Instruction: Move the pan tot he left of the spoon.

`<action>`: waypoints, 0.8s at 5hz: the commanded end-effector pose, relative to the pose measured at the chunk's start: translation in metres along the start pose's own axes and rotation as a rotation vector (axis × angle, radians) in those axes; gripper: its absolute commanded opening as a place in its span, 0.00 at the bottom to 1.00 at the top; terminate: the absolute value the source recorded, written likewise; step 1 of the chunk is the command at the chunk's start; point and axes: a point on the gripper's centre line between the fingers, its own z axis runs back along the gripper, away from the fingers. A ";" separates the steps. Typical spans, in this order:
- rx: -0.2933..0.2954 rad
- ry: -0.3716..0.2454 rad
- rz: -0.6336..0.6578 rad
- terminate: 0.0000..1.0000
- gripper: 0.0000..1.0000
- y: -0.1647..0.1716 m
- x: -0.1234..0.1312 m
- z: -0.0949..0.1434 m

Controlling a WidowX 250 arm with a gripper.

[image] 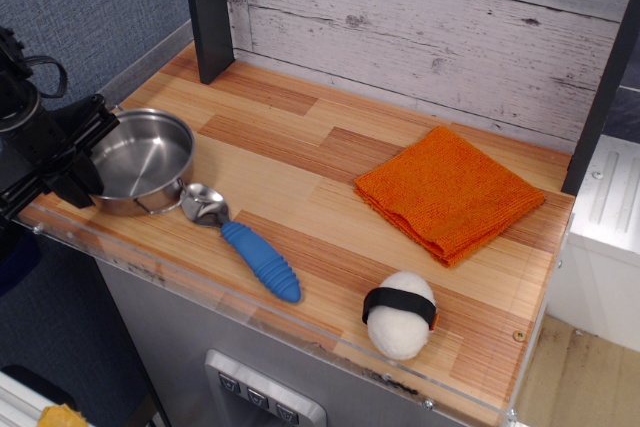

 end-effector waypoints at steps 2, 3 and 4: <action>0.024 0.005 0.055 0.00 1.00 0.010 0.012 0.005; 0.021 0.013 0.053 0.00 1.00 0.009 0.014 0.008; 0.017 0.020 0.055 0.00 1.00 0.010 0.015 0.011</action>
